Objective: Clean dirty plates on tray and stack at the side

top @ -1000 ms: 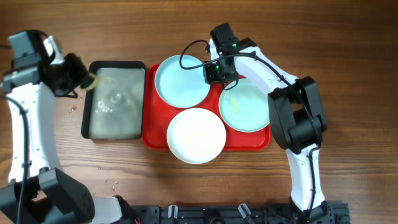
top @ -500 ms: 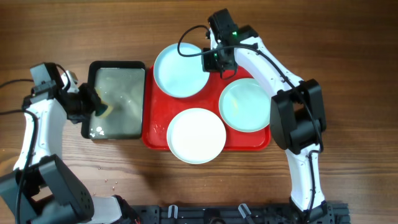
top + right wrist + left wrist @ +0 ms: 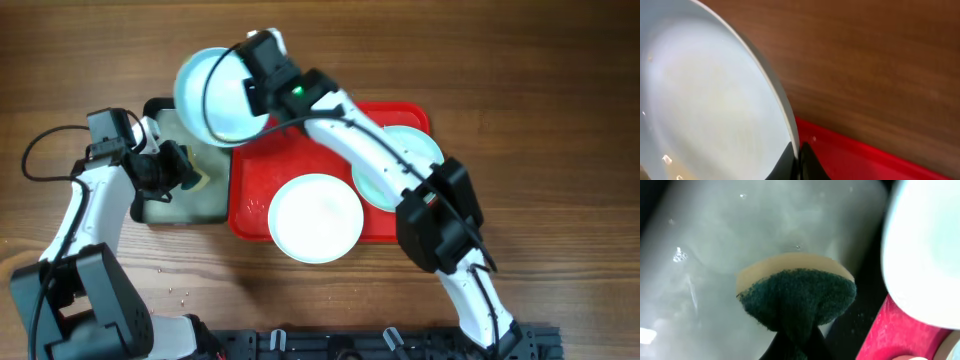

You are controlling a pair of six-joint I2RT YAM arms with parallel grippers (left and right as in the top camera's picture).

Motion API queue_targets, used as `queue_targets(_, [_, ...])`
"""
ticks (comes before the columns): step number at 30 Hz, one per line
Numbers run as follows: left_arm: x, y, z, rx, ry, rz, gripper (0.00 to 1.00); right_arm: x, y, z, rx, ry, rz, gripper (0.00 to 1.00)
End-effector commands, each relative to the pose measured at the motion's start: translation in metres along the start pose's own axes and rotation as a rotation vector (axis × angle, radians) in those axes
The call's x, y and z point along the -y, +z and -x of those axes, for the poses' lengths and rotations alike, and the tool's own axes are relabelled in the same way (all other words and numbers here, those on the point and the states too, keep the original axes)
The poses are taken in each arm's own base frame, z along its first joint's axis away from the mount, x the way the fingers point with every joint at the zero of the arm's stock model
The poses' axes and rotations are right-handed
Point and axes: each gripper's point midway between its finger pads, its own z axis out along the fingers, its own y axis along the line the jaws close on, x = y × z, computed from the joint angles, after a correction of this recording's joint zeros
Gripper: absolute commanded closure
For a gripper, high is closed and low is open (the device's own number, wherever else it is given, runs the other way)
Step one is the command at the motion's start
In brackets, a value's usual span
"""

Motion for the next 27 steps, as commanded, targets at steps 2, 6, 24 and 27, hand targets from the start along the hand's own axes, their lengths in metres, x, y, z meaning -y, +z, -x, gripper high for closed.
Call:
queue_targets(2, [-0.004, 0.005, -0.007, -0.017, 0.023, 0.024, 0.96, -0.004, -0.014, 0.028, 0.128, -0.123, -0.111, 0.96])
queue_targets(6, [-0.004, 0.005, -0.007, -0.017, 0.023, 0.024, 0.96, -0.022, -0.019, 0.038, 0.185, -0.243, -0.094, 0.96])
queue_targets(24, [-0.004, 0.005, -0.006, -0.013, 0.025, 0.022, 0.95, -0.074, -0.058, 0.092, 0.467, -0.736, -0.238, 0.96])
queue_targets(27, [-0.003, 0.005, -0.005, -0.010, 0.025, 0.022, 0.95, -0.085, -0.067, 0.096, 0.496, -0.818, -0.280, 0.96])
